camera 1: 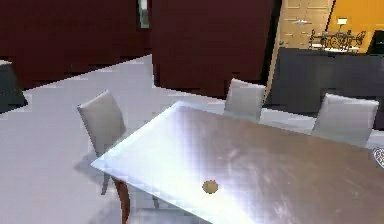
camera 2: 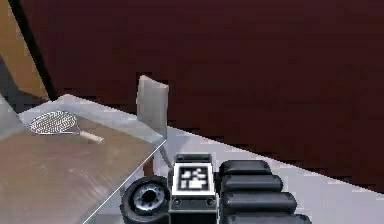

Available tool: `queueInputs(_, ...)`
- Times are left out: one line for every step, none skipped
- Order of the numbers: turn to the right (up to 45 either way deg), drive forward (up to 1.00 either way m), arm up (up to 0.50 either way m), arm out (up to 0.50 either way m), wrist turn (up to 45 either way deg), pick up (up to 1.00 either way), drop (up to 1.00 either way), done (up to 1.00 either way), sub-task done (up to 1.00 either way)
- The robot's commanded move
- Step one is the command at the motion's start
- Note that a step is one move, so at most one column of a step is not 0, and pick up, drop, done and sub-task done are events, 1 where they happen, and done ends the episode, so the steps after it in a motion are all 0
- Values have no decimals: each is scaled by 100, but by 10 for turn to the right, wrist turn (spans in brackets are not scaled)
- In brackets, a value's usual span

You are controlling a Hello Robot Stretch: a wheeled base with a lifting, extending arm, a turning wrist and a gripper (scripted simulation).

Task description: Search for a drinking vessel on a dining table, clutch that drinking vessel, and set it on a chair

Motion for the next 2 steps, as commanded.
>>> queueInputs(450,0,0,0,0,0,0,0,0)
queueInputs(450,0,0,0,0,0,0,0,0)
